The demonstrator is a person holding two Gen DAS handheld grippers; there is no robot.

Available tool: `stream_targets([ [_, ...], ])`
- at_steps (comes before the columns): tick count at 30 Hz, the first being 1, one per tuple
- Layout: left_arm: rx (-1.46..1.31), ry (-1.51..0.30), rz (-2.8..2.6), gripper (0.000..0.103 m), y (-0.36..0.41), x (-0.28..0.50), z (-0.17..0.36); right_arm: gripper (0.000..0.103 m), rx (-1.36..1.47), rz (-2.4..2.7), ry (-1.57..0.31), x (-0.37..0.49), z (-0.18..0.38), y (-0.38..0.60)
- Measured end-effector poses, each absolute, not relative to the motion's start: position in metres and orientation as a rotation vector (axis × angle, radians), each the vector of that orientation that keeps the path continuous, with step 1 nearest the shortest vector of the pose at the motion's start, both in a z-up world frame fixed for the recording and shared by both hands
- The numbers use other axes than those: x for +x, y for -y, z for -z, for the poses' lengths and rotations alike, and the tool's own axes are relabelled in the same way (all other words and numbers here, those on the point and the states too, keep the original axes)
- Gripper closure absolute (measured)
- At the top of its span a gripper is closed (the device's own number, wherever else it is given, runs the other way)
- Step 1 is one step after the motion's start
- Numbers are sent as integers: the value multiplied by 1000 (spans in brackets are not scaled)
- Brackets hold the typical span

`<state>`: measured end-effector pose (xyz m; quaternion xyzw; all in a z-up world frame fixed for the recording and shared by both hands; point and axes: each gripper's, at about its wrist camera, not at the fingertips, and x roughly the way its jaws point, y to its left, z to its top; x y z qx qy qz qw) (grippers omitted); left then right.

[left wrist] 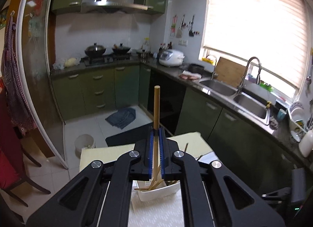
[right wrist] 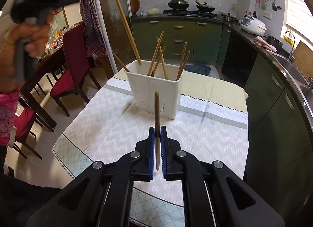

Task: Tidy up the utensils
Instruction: 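Carry both chopsticks over the caddy and open both tools to drop them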

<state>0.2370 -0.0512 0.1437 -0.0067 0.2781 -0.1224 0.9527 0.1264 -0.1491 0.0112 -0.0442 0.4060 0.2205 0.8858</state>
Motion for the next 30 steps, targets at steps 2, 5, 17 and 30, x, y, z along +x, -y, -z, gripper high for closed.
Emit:
stream_targets([
  [2,-9,-601,240,98,55,249,-127,96,-83,-464,-838,127,-16,151],
  [5,-4,-655,235,98,59,264,-101,96,-79,-464,-820,130,-26,152],
  [17,19,-744,246,77,63,269,-53,96,-7,-487,-661,151,-103,152],
  [30,8,-594,234,50,37,184,-58,96,75,-411,-492,221,-155,143],
])
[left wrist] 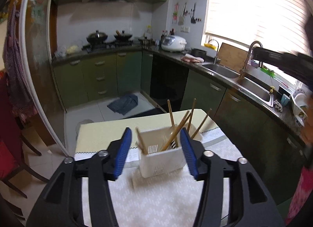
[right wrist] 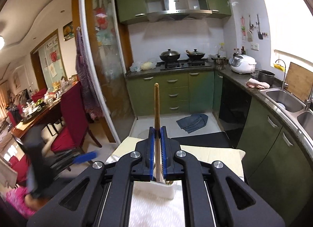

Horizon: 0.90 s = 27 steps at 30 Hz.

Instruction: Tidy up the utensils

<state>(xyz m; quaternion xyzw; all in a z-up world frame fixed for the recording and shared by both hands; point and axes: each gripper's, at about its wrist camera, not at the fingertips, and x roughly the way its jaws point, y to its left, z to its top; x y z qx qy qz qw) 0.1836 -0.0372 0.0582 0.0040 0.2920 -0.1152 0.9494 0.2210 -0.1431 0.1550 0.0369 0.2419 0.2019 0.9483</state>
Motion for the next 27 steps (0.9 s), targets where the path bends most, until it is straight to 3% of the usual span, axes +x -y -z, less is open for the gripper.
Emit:
stream_targets([
  [5,42,-530,222,48,30,134,-46,96,68,-368,-550,263,-116,129],
  [12,3,-441,177,31,15,79,-28,96,64,-364,-670,296,-51,113],
  [14,-13,-437,174,31,12,72,-25,96,58,-369,-706,300,-37,108],
  [17,-17,-440,172,26,14,64,-21,88,47,-364,-728,296,-20,103],
  [21,-15,-445,172,17,14,60,-14,88,54,-364,-716,281,-16,106],
  [22,-14,-445,173,13,16,60,-14,86,59,-364,-705,269,-16,108],
  [25,-2,-429,164,9,19,51,-4,61,74,-371,-666,227,-16,122],
  [27,9,-423,168,7,20,44,6,54,76,-368,-641,196,-10,134],
])
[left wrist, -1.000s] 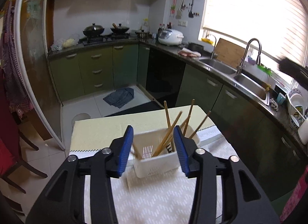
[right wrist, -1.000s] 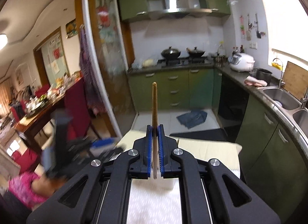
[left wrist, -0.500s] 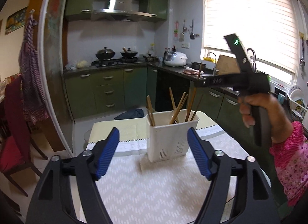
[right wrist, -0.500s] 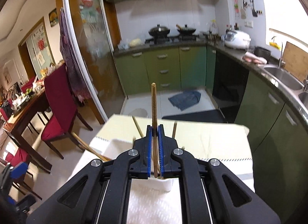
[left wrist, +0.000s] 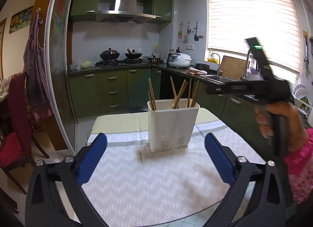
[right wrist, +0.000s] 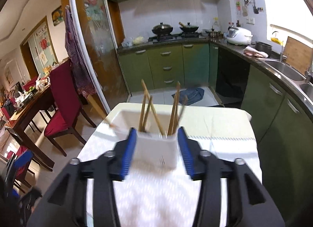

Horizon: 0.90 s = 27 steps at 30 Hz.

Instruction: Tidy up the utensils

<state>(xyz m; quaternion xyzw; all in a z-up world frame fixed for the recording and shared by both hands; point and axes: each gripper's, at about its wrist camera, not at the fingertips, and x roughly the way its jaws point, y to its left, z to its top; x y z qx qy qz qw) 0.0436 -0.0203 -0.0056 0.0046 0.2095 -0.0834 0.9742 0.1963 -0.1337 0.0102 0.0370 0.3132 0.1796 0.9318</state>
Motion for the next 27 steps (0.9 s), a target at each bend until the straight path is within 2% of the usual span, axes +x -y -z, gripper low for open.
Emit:
stream_targets([
  [2,10,-438,180,7,19,38,16,38,78,-357,-619,157,0,146],
  [4,-2,-452,185,7,18,32,22,27,75,-335,-569,118,5,158],
  [5,-16,-451,191,7,15,27,23,18,73,-321,-532,95,6,165],
  [8,-36,-418,174,7,9,13,15,5,59,-277,-413,35,5,178],
  [12,-23,-356,158,7,13,-10,-6,5,5,-261,-342,-24,0,178],
  [18,32,-329,178,7,26,-37,-18,5,-30,-238,-339,-70,5,172],
  [27,7,-362,162,7,17,-45,-6,5,-46,-263,-367,-69,9,150],
])
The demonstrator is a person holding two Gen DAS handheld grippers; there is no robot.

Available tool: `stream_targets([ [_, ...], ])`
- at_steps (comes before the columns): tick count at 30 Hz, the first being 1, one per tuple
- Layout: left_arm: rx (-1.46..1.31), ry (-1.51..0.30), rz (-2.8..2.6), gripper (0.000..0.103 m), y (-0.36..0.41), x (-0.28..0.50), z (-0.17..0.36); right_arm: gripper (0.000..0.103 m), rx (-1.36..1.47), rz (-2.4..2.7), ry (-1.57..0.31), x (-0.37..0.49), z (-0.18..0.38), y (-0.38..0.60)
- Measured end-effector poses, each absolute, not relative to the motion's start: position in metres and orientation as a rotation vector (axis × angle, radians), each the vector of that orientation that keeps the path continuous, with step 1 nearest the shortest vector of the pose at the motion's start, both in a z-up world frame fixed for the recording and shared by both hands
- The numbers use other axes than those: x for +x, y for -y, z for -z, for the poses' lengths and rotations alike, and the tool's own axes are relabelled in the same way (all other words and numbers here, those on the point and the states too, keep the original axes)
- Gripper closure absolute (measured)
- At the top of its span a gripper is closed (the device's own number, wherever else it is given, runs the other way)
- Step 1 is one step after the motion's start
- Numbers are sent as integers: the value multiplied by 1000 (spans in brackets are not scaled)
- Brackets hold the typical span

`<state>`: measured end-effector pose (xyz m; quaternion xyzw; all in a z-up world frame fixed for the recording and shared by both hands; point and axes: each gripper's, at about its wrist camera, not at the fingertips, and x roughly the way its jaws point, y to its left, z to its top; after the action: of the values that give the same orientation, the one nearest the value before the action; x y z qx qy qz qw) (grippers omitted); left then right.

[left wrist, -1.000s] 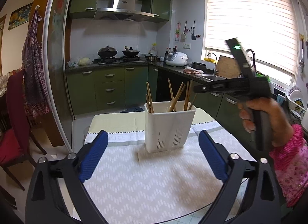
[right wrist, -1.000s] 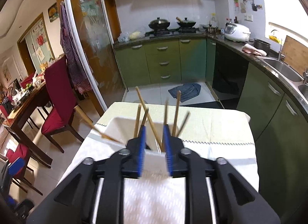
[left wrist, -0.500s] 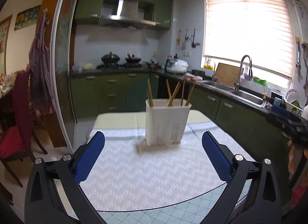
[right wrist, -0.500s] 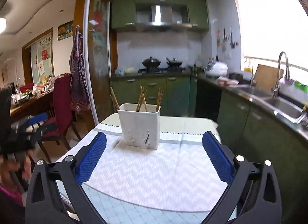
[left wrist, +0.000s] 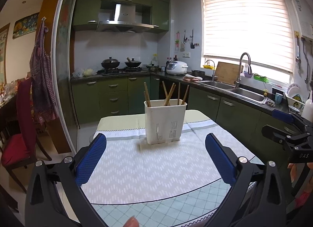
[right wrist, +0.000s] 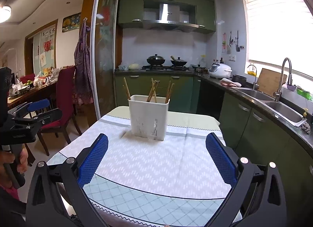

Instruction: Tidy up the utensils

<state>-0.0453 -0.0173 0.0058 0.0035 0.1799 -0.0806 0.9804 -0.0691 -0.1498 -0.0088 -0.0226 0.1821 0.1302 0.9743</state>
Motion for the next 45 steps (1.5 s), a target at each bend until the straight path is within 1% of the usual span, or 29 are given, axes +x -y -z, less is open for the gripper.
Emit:
stream_targets([
  [16,-8,-393,147,7,13,-38,1,5,-40,-262,-405,-43,12,141],
  [45,-8,-403,125,7,14,-37,1,5,-38,-270,-406,-39,15,140],
])
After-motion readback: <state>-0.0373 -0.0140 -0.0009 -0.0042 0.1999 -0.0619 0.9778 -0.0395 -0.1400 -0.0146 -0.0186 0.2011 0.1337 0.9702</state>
